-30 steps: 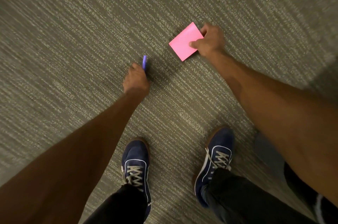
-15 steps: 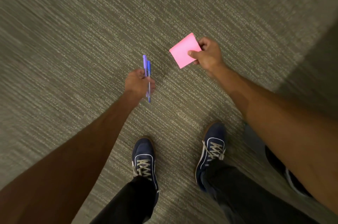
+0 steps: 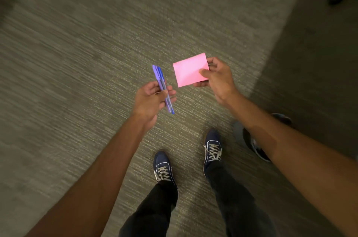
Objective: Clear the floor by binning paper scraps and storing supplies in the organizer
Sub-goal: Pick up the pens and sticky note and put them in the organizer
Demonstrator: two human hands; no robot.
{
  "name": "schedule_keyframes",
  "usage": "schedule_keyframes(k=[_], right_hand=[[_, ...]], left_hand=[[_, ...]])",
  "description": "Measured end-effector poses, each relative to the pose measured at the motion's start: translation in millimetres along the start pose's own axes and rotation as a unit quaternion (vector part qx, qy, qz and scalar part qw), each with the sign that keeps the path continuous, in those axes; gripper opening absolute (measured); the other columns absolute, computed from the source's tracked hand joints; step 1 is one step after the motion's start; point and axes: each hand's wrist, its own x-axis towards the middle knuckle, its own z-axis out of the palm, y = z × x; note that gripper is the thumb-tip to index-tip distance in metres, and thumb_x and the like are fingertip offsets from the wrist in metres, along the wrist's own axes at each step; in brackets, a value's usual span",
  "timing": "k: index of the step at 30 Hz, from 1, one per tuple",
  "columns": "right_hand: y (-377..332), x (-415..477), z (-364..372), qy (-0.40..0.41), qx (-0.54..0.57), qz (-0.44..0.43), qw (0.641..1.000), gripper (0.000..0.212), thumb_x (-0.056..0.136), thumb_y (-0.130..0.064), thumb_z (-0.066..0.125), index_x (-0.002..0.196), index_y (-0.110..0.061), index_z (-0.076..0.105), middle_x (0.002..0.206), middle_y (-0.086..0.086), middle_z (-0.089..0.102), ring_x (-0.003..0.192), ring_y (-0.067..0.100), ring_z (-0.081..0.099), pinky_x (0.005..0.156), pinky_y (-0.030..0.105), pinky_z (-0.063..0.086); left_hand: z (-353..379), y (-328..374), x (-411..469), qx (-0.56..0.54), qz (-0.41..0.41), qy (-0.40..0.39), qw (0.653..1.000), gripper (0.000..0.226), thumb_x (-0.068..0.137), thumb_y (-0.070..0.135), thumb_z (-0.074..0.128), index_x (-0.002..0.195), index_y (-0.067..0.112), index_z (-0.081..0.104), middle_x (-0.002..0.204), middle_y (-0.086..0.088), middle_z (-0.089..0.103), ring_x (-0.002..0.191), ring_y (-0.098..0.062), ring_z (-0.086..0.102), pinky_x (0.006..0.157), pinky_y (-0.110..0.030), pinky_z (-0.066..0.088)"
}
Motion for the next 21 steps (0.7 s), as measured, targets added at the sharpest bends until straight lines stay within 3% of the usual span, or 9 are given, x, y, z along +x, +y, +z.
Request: schedule_keyframes(k=[6,10,16,21], right_hand=[[-97.4,-115.1,-37.8,0.055,0.077,-0.040,0.995,0.028,0.092,0.014,0.053,0.113,-0.005,0.056,0.100,0.003,0.070,0.081,0.013,0.072,0.058,0.030,0.063],[-149.5,-200.8,-71.4,0.116,0.130,-0.069,0.982,0.026,0.093,0.013,0.055,0.108,-0.007,0.058,0.092,0.001,0.071,0.077,0.013,0.069,0.057,0.025,0.060],[-193.3,-313.9,-119.9,0.195,0.197,-0.088,0.957,0.026,0.095,0.011,0.055,0.120,0.005,0.056,0.101,0.008,0.073,0.092,0.024,0.070,0.070,0.039,0.059],[-210.4,-393.0,-166.1,0.294,0.230,-0.119,0.920,0.022,0.093,0.014,0.058,0.113,0.005,0.060,0.107,0.021,0.073,0.095,0.030,0.071,0.069,0.034,0.064]], left_hand=[[31.2,83.3,-93.0,0.008,0.045,-0.050,0.998,0.024,0.094,-0.014,0.057,0.108,0.005,0.062,0.100,-0.014,0.074,0.090,-0.028,0.076,0.083,-0.042,0.062],[62.5,131.1,-162.5,0.005,0.061,-0.112,0.992,0.022,0.095,-0.007,0.060,0.106,0.013,0.058,0.095,-0.015,0.079,0.089,-0.032,0.077,0.078,-0.043,0.063],[118.3,180.9,-254.9,0.025,0.065,-0.191,0.979,0.027,0.092,-0.008,0.063,0.110,0.012,0.059,0.096,-0.019,0.078,0.088,-0.035,0.077,0.075,-0.044,0.064],[178.5,191.1,-320.5,0.048,0.056,-0.240,0.968,0.032,0.090,-0.011,0.063,0.113,0.010,0.058,0.091,-0.016,0.079,0.081,-0.030,0.079,0.067,-0.036,0.063]])
